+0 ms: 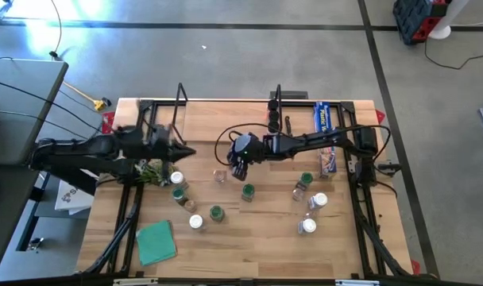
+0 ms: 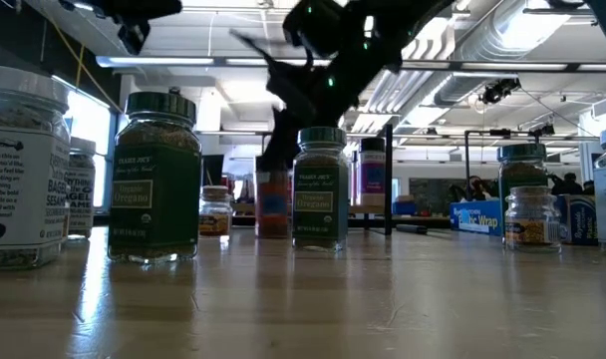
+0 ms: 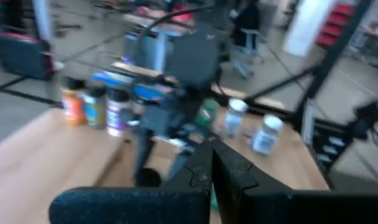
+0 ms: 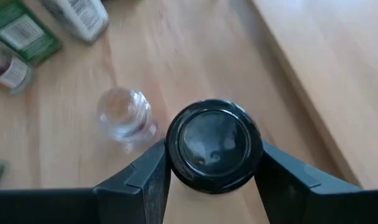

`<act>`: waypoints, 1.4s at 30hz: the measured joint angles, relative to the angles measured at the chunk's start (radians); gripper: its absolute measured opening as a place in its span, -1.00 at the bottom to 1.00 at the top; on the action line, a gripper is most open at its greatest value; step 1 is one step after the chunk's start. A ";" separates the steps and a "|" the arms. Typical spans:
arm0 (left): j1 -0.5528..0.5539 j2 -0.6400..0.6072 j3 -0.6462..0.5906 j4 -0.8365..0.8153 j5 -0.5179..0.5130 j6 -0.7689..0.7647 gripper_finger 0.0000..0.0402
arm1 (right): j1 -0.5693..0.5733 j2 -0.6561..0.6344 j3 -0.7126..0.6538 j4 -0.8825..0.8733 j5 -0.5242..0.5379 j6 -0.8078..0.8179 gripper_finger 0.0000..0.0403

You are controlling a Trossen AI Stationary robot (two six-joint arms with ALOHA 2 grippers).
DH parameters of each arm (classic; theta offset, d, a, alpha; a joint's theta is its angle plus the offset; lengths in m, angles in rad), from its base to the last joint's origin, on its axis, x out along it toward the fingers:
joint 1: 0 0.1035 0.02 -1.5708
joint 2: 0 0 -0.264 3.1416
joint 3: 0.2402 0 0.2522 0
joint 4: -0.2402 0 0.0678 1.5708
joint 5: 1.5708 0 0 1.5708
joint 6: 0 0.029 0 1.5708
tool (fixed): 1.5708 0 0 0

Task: Shelf spices
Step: Put the black seasoning bottle on the shelf aligned with the other black seasoning bottles

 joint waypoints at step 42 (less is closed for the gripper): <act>0.098 0.869 0.112 0.313 -0.034 0.258 0.47 | 0.501 -0.424 0.077 -0.376 0.599 0.129 0.27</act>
